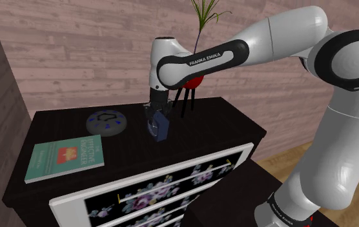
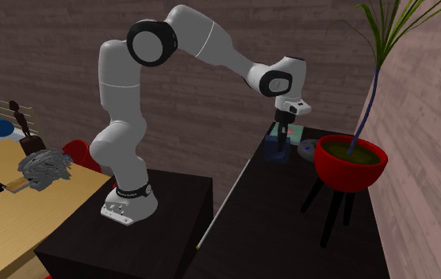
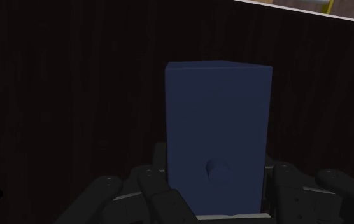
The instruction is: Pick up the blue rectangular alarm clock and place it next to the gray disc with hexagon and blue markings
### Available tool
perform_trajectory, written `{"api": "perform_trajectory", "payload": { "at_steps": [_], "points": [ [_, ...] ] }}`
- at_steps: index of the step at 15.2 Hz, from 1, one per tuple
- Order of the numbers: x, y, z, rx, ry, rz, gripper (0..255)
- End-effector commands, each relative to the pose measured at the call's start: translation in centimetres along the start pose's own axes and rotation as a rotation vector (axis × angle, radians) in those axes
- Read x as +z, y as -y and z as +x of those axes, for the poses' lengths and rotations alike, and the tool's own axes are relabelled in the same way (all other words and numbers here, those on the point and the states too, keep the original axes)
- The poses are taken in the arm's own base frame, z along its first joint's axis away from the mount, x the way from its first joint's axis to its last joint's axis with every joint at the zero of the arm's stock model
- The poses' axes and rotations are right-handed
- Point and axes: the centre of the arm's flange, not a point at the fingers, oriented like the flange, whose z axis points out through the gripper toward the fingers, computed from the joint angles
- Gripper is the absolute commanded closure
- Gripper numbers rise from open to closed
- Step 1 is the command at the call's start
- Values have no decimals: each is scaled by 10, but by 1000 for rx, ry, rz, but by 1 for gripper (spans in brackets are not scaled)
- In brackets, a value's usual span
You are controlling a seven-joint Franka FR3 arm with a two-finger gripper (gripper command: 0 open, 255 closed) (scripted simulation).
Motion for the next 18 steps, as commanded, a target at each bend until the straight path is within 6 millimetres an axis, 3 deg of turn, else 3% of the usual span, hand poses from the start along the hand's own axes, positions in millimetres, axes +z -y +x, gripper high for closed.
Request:
{"api": "perform_trajectory", "payload": {
  "at_steps": [1, 4, 12, 13, 18],
  "points": [
    [10, 1, 1, 0, -1, 0, 255],
    [26, 1, 1, 0, -1, 0, 255],
    [26, 1, 1, 0, -1, 0, 255],
    [26, 1, 1, 0, -1, 0, 0],
    [26, 1, 1, 0, -1, 0, 0]
  ]
}}
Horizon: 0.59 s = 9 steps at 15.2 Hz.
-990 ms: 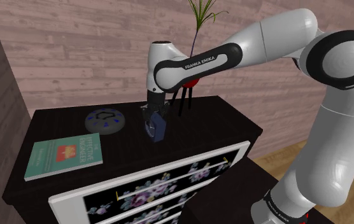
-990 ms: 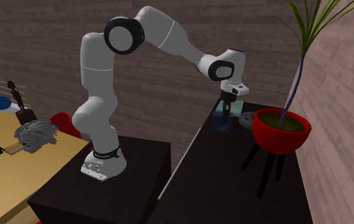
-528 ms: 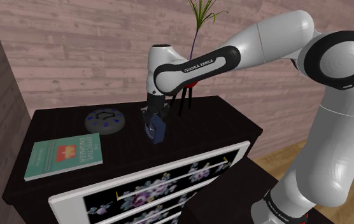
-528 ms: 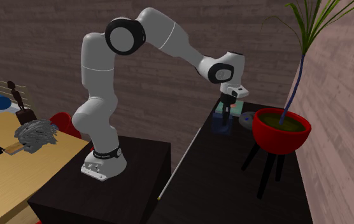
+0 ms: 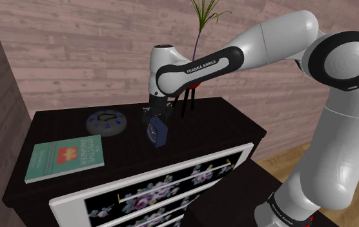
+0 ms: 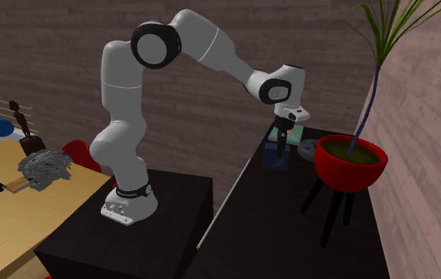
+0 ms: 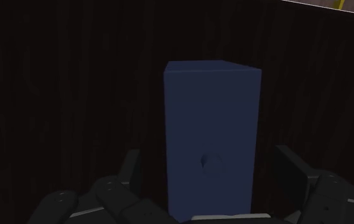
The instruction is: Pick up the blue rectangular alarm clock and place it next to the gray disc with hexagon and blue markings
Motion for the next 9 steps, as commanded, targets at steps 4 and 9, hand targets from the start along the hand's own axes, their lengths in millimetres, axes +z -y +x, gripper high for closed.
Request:
{"api": "perform_trajectory", "payload": {
  "at_steps": [4, 9],
  "points": [
    [-50, 0, 0, 0, 0, 0, 0],
    [-50, 0, 0, 0, 0, 0, 0]
  ]
}}
